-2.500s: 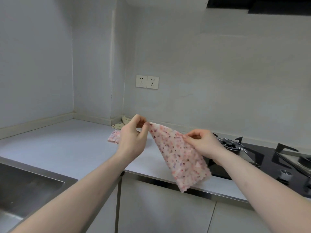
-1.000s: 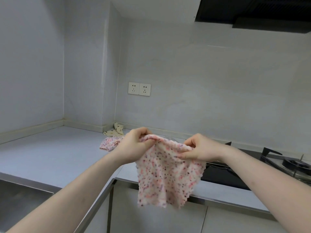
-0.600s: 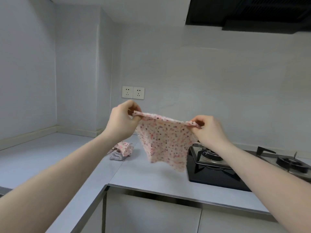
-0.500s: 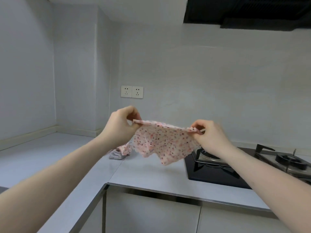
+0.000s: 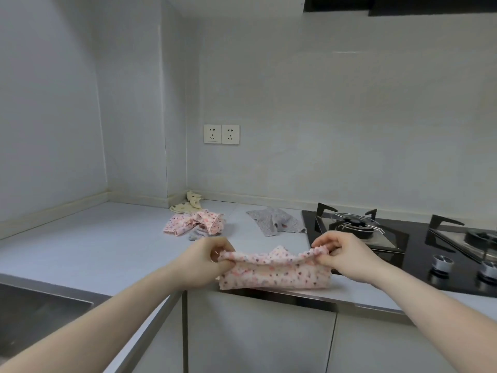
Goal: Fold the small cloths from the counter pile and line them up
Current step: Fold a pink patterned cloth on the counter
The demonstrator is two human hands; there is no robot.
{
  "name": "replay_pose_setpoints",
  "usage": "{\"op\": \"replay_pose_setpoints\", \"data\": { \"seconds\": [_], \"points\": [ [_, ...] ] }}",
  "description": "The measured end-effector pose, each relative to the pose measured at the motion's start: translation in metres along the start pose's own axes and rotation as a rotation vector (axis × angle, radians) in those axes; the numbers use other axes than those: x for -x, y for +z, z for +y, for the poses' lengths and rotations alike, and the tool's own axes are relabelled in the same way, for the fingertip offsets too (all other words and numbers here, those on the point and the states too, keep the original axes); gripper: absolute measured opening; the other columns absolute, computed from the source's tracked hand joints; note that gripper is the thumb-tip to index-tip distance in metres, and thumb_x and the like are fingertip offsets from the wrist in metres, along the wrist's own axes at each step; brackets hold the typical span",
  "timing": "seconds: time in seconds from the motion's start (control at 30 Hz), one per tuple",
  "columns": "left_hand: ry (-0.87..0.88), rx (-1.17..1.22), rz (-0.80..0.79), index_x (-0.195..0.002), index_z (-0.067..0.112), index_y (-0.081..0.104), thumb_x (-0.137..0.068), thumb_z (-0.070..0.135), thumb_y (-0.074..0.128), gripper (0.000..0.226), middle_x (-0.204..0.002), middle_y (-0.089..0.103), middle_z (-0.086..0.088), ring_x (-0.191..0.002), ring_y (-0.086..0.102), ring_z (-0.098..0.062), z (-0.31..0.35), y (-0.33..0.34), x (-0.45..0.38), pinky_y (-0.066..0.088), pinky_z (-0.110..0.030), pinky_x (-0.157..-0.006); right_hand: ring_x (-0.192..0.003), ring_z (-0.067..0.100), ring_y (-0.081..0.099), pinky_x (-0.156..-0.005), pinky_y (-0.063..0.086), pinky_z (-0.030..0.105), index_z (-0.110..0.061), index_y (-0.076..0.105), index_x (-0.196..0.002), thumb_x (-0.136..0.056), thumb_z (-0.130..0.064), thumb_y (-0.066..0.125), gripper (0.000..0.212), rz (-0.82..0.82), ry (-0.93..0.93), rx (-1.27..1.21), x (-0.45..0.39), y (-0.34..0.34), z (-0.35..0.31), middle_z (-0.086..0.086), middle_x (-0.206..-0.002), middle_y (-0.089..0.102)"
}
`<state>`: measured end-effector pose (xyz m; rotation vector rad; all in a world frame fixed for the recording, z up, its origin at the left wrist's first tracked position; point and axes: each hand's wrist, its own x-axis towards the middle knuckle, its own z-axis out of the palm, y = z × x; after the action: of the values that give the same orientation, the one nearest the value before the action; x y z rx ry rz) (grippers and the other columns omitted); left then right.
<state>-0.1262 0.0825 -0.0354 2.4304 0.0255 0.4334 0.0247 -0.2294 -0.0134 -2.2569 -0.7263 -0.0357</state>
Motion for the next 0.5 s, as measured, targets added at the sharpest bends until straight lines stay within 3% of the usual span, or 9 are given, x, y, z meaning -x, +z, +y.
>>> {"op": "replay_pose_setpoints", "data": {
  "seconds": [0.13,0.23,0.33,0.5],
  "points": [
    [-0.095,0.222,0.192,-0.102,0.022,0.067,-0.093,0.020,0.071,0.010,-0.090,0.074,0.001,-0.072,0.068,-0.011,-0.010,-0.003,-0.021,0.056,-0.031,-0.068,-0.085,0.018,0.073,-0.087,0.060,0.043,-0.028,0.069,-0.108,-0.086,-0.019,0.080,0.026,0.123,0.048,-0.154,-0.026,0.011,0.000,0.000,-0.089,0.076],
    [-0.169,0.299,0.249,-0.107,0.023,0.063,-0.095,0.021,0.070,0.015,-0.095,0.074,-0.008,-0.078,0.069,-0.017,-0.023,0.004,-0.036,0.057,-0.034,-0.070,-0.080,0.015,0.071,-0.071,0.055,0.031,-0.023,0.067,-0.114,-0.088,-0.019,0.079,0.029,0.221,0.064,-0.176,-0.046,0.022,-0.003,0.000,-0.089,0.075],
    [-0.220,0.272,0.265,-0.113,0.025,0.059,-0.096,0.024,0.068,0.020,-0.104,0.071,-0.003,-0.087,0.071,-0.017,-0.034,0.021,-0.050,0.058,-0.031,-0.071,-0.081,0.011,0.066,-0.062,0.045,0.022,-0.022,0.065,-0.115,-0.088,-0.019,0.078,0.029,0.269,0.100,-0.126,-0.060,0.037,-0.003,-0.001,-0.089,0.070],
    [-0.279,0.145,0.270,-0.120,0.029,0.053,-0.098,0.029,0.063,0.024,-0.101,0.062,0.008,-0.085,0.066,-0.013,-0.047,0.047,-0.063,0.050,-0.027,-0.064,-0.088,0.014,0.063,-0.075,0.048,0.030,-0.021,0.063,-0.121,-0.091,-0.019,0.074,0.032,0.247,0.183,0.007,-0.073,0.063,0.011,0.000,-0.095,0.068]
  ]
}}
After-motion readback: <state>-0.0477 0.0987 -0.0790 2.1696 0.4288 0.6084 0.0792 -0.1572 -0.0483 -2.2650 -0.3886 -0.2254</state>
